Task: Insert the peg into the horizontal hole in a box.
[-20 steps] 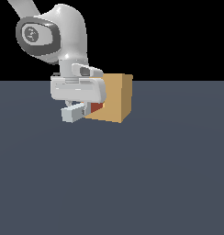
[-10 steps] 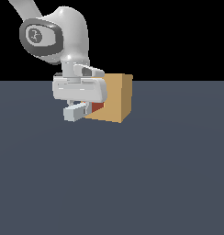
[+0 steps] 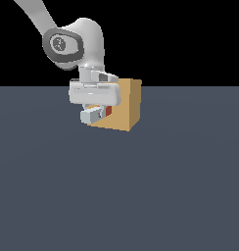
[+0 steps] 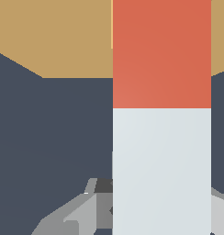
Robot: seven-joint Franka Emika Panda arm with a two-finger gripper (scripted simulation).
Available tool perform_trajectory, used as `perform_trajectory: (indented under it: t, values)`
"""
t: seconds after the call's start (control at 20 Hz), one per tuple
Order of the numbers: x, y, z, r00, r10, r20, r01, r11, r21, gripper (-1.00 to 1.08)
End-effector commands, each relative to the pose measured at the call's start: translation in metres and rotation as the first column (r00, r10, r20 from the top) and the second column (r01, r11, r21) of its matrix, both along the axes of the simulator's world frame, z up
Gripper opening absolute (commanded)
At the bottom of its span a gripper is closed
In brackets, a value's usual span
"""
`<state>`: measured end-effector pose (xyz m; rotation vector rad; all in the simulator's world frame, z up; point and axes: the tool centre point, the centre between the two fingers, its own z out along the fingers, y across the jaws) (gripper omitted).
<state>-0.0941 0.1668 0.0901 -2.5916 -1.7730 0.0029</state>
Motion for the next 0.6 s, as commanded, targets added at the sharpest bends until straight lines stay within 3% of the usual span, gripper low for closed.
perform_trajectory:
  t: [0.0, 0.55]
  values:
    - [0.008, 0.017, 0.002, 1.000, 0.000, 0.004, 0.000, 1.000, 0.001, -1.00]
    - [0.020, 0.046, 0.002, 1.000, -0.001, 0.005, 0.000, 1.000, 0.001, -1.00]
